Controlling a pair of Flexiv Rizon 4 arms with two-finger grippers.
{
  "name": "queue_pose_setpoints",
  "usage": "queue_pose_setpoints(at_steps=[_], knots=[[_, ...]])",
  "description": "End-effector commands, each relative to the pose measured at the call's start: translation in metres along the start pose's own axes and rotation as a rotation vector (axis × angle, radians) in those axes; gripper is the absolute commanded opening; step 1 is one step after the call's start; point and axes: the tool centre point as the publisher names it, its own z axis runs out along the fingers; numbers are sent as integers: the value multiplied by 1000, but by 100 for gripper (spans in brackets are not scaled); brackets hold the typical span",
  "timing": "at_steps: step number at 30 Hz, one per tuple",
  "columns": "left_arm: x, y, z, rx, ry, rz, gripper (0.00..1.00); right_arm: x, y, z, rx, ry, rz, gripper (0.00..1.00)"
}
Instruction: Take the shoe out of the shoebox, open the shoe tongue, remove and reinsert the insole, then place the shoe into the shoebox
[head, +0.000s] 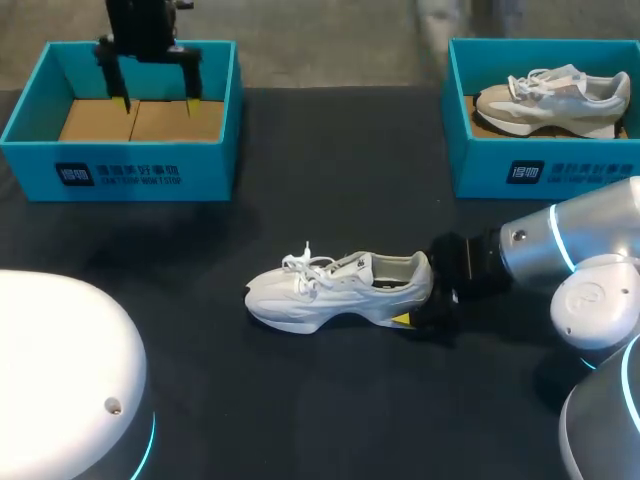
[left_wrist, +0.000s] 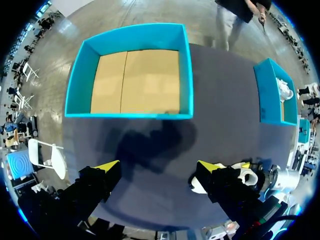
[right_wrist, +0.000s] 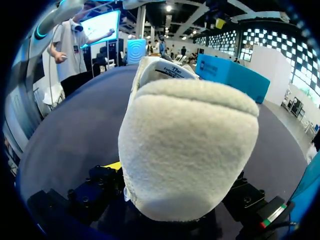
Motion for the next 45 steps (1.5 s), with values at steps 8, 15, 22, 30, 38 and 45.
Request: queue_pose_setpoints(at_steps=[8,15,22,30,38,45], knots=[[38,57,-9,65,-10,-26,100,2,0,2,4,-1,1,0],[75,90,-13,70,-31,-39,100,2,0,2,4,-1,1,0],[105,119,-10,73,-1,-47,100,2,0,2,4,-1,1,0],[145,133,12,50,12,12,100,2,0,2,4,-1,1,0],[182,131,39,45,26,77,100,2,0,2,4,-1,1,0],[209,128,60,22,52,138,100,2,0,2,4,-1,1,0]])
